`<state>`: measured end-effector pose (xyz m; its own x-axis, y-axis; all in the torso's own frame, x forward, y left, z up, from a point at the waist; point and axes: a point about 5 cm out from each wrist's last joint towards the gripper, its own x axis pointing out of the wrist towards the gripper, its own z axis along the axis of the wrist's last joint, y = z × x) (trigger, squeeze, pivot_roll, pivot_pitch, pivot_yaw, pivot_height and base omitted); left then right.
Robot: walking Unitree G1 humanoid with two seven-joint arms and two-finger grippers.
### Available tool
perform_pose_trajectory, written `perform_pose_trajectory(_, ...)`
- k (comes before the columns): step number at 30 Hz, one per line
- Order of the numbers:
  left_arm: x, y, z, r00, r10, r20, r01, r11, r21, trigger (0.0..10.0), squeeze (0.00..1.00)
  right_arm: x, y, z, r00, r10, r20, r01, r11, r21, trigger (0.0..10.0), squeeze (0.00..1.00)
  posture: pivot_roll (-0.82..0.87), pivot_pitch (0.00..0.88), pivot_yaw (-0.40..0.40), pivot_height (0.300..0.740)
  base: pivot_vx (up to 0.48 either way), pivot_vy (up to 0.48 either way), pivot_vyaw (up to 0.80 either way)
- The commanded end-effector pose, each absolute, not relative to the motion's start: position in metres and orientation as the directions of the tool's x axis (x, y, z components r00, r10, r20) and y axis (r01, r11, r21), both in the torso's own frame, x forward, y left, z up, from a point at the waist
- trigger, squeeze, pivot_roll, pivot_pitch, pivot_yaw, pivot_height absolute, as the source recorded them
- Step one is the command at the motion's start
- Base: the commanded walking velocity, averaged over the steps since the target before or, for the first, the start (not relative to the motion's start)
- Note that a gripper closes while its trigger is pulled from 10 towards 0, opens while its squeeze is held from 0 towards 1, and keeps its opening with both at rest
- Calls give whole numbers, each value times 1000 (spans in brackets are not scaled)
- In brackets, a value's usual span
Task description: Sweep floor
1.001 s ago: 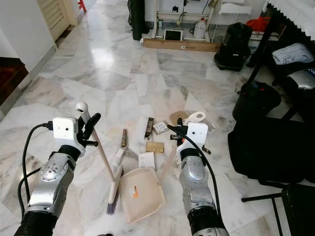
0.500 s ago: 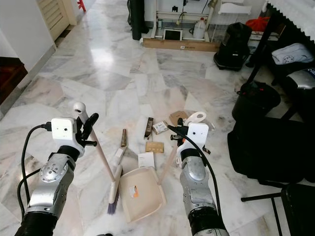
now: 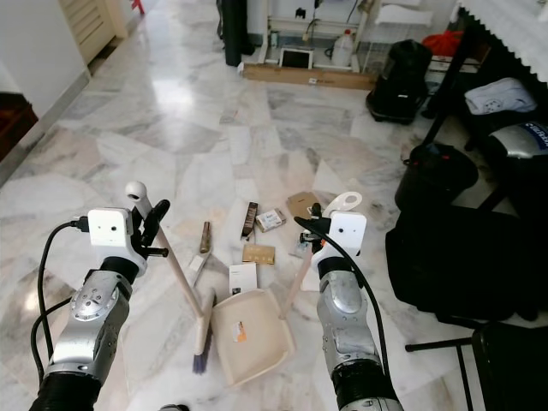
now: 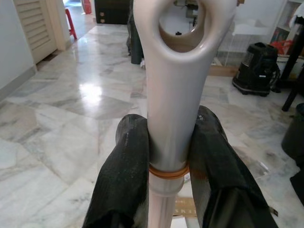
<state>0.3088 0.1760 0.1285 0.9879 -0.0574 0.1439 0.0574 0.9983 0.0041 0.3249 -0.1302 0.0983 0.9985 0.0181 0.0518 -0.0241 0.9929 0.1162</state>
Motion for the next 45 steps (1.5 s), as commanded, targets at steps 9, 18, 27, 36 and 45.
perform_pose_trajectory(9, 308, 173, 138, 978, -66, 198, 67, 998, 2, 10000, 0, 326, -126, 109, 995, 30, 95, -44, 988, 148, 10000, 0, 9, 121, -69, 740, 0, 0, 0)
perform_pose_trajectory(18, 308, 172, 138, 978, -65, 200, 65, 998, 4, 10000, 0, 327, -125, 109, 995, 34, 94, -47, 988, 148, 10000, 0, 8, 121, -70, 740, 0, -288, 0)
perform_pose_trajectory(27, 308, 172, 138, 978, -64, 200, 66, 998, -4, 10000, 0, 326, -125, 109, 995, 36, 89, -49, 988, 148, 10000, 0, 8, 123, -71, 740, 0, 0, 0)
perform_pose_trajectory(36, 308, 173, 139, 978, -60, 199, 64, 998, -11, 10000, 0, 326, -124, 109, 996, 35, 87, -48, 987, 150, 10000, 0, 10, 125, -73, 740, 0, 0, 0)
perform_pose_trajectory(45, 308, 174, 139, 979, -52, 199, 57, 998, -15, 10000, 0, 326, -125, 109, 996, 36, 87, -49, 987, 151, 10000, 0, 9, 125, -74, 740, 0, 0, 0)
